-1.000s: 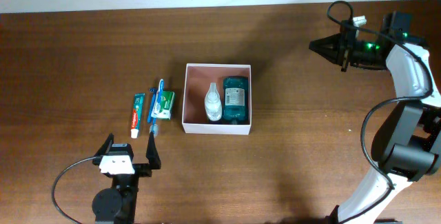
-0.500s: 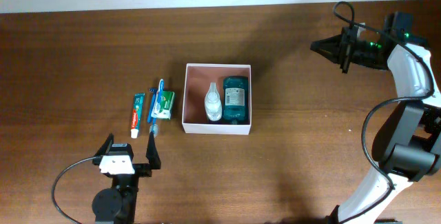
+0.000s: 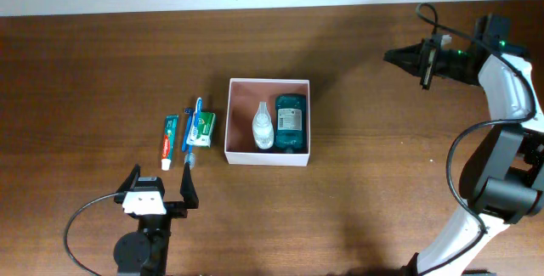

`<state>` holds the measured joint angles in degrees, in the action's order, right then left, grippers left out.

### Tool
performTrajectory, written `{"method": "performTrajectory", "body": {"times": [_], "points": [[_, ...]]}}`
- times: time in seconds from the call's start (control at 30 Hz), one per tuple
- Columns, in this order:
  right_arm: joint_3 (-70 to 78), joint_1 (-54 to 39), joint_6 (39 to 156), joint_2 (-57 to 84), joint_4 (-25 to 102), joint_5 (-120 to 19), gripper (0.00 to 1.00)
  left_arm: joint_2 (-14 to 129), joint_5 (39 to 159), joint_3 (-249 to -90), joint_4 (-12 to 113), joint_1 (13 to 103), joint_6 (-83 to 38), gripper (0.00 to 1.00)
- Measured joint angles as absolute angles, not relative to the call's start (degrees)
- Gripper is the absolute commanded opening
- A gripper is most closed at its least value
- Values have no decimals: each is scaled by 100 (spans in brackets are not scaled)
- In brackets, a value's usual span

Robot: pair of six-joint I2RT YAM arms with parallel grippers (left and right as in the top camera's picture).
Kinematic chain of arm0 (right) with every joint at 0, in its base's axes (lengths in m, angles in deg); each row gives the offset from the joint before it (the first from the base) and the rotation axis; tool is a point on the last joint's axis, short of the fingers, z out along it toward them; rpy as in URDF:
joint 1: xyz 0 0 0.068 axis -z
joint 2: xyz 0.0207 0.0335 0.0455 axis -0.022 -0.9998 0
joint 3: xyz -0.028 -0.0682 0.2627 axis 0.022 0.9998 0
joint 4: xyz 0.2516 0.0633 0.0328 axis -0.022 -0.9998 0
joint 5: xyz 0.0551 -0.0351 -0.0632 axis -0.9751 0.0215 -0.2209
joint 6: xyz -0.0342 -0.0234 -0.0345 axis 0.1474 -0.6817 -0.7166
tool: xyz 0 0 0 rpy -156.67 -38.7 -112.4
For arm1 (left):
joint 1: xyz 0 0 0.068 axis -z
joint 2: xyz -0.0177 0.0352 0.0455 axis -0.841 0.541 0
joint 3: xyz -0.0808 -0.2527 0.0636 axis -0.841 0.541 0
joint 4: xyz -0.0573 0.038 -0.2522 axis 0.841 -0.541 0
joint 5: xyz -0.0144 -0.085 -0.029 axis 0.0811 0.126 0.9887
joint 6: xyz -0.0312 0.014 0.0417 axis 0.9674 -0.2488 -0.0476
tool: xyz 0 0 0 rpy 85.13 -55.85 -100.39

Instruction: Pack container

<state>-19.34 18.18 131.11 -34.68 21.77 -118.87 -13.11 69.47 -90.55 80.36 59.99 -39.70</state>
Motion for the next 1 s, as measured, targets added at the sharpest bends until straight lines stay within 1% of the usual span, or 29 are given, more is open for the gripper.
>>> {"method": "performTrajectory", "body": {"times": [0.2, 0.23, 0.3, 0.33, 0.37, 0.4, 0.43, 0.47, 0.7, 1.0], "points": [[-1934, 1908, 13546, -3468, 2243, -11887, 4, -1311, 6947, -9055, 8036, 5999, -3970, 99], [-1934, 1910, 13581, -3468, 2243, -11887, 13, -1311, 6947, -9055, 8036, 5999, -3968, 99], [-1934, 1910, 13611, -3468, 2247, -11881, 43, -1311, 6949, -9055, 8036, 5999, -3970, 99], [-1934, 1912, 13635, -3468, 2258, -11878, 66, -1311, 6949, -9055, 8034, 5999, -3968, 100], [-1934, 1912, 13635, -3468, 2265, -11872, 82, -1311, 6947, -9055, 8036, 5999, -3970, 99], [-1934, 1912, 13633, -3468, 2269, -11868, 92, -1311, 6947, -9055, 8036, 5999, -3968, 99], [-1934, 1912, 13620, -3468, 2269, -11868, 97, -1311, 6949, -9055, 8036, 5999, -3970, 100], [-1934, 1912, 13611, -3468, 2273, -11868, 100, -1311, 6949, -9055, 8036, 5999, -3970, 99], [-1934, 1912, 13227, -3468, 2282, -11854, 99, -1311, 6949, -9055, 8036, 5999, -3968, 99], [-1934, 1912, 11913, -3468, 2280, -11258, 99, -1311, 6949, -9055, 8036, 5999, -3970, 99]]}}
